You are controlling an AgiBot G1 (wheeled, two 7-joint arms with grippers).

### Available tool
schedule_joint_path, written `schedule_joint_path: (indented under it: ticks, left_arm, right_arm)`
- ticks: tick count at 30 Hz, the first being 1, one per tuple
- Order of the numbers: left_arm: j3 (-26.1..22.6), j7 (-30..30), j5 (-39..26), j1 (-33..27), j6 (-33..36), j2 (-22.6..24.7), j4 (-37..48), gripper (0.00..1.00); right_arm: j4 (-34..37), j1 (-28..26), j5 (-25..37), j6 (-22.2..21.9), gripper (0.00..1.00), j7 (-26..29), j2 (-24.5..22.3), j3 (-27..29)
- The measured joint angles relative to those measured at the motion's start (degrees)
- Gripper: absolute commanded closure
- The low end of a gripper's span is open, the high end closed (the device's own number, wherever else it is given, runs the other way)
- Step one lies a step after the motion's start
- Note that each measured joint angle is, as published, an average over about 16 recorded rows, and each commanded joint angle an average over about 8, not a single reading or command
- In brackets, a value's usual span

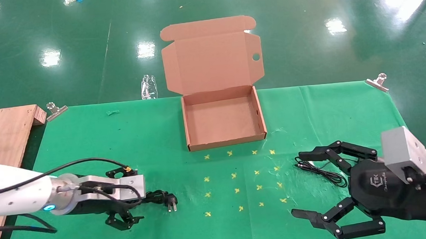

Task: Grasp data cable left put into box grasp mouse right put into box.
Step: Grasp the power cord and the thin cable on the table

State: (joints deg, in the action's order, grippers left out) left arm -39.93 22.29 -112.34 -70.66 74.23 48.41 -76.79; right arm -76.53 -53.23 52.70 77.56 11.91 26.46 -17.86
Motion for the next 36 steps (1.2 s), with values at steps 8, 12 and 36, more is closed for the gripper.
schedule_joint_path:
  ticks: [8, 12, 36]
  left_arm:
    - [-1.41, 3.91, -5.31, 0.11, -1.19, 2.20, 0.08, 0.00]
    - [-1.98, 4.78, -7.03, 0.18, -1.37, 2.88, 0.05, 0.00]
    - [-2.79, 5.73, -8.90, -0.05, -0.92, 3.82, 0.02, 0.00]
  right_arm:
    - [-0.21, 0.09, 0.95, -0.42, 0.00, 0.82, -0.55, -0.32]
    - [-0.32, -0.14, 1.92, -0.60, 0.00, 1.40, -0.67, -0.72]
    - [4.21, -12.12, 44.08, -5.50, 0.00, 8.99, 8.99, -15.03]
